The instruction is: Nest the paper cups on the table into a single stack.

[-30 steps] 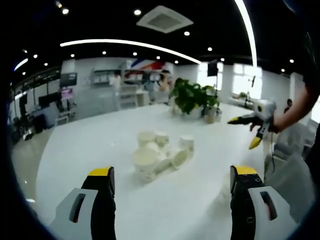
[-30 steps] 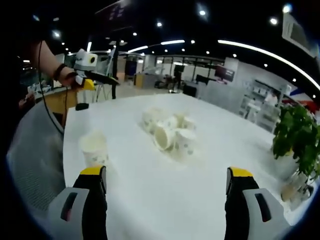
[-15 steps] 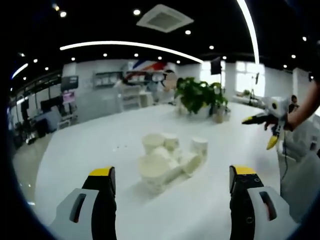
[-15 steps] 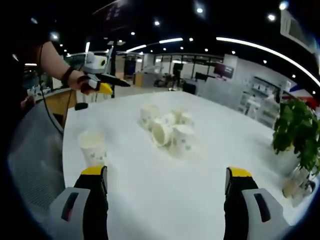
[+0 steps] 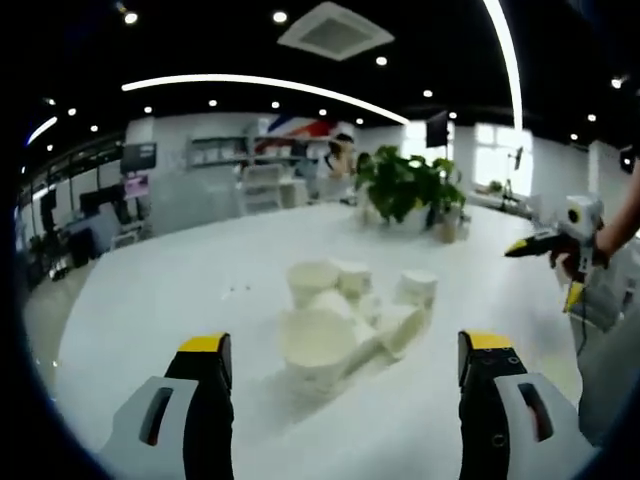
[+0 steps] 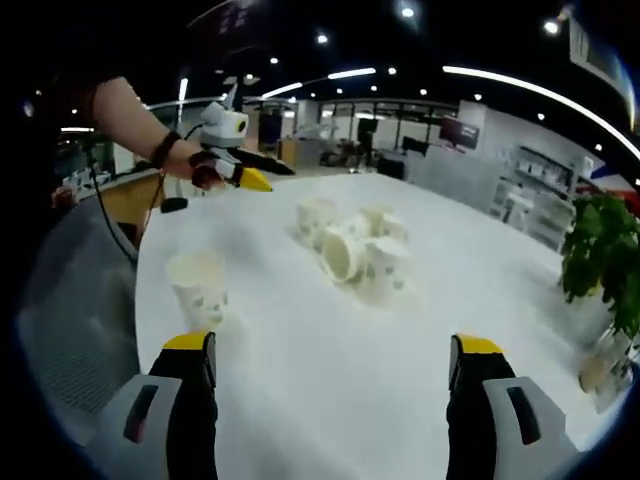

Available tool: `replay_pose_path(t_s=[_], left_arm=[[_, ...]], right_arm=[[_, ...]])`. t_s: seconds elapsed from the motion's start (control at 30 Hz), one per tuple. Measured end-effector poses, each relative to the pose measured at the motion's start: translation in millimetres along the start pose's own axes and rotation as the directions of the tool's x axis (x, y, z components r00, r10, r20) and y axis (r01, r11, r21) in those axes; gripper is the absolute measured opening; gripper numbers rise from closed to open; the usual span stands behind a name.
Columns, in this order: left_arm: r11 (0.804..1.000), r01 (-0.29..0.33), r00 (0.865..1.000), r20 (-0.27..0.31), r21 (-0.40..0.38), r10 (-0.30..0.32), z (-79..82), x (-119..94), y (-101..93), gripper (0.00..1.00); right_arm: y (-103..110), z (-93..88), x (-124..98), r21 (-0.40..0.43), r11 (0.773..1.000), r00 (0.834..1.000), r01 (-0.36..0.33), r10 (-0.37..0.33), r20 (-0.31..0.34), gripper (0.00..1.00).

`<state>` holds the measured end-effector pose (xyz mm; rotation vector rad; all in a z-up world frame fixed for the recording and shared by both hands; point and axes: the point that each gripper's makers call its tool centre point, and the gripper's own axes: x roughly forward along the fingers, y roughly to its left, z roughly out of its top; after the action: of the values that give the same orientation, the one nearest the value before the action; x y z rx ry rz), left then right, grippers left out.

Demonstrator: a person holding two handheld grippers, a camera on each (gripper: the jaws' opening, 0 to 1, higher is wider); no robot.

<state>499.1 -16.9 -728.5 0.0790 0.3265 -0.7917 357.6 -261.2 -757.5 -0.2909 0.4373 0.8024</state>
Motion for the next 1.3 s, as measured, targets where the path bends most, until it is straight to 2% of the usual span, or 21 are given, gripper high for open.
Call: replay_pose_path(t_s=[0.2, 0.23, 0.33, 0.67, 0.93, 1.17, 1.3], left_arm=[[1.000, 0.004, 1.000, -0.005, 0.008, -0.004, -4.2, 10.0, 4.2, 0.93], [1.000, 0.007, 1.000, -0.004, 0.010, -0.007, -4.9, 12.2, 4.2, 0.93], [1.000, 0.017, 1.000, -0.014, 0.017, -0.017, -10.7, 18.4, -5.3, 0.91], [0.999, 0.037, 0.999, -0.017, 0.023, -0.036, -13.2, 41.3, -11.9, 0.90], [0.999, 0.047, 0.999, -0.022, 0.027, -0.046, -16.5, 52.0, -7.3, 0.90], [0.998, 0.060, 0.998, -0.026, 0.021, -0.060, -25.6, 66.1, -6.9, 0.89], [0.998, 0.063, 0.998, -0.024, 0.027, -0.062, -26.2, 69.9, -7.1, 0.85]], right_arm=[[2.3, -5.8, 0.1, 0.007, 1.000, 1.000, -0.004, 0.004, -0.012, 0.95], [0.4, -9.2, -5.3, 0.009, 1.000, 1.000, -0.002, 0.002, -0.015, 0.95], [-1.6, -11.4, -14.2, 0.017, 1.000, 1.000, 0.002, -0.002, -0.005, 0.95], [-5.4, -21.8, -24.1, 0.028, 0.999, 1.000, 0.018, -0.017, -0.014, 0.94], [-9.5, -21.6, -24.9, 0.026, 0.999, 1.000, 0.025, -0.024, -0.020, 0.93], [-13.8, -24.2, -26.6, 0.027, 0.999, 0.999, 0.034, -0.034, -0.019, 0.93], [-12.8, -25.8, -27.3, 0.035, 0.999, 0.999, 0.028, -0.027, -0.027, 0.90]])
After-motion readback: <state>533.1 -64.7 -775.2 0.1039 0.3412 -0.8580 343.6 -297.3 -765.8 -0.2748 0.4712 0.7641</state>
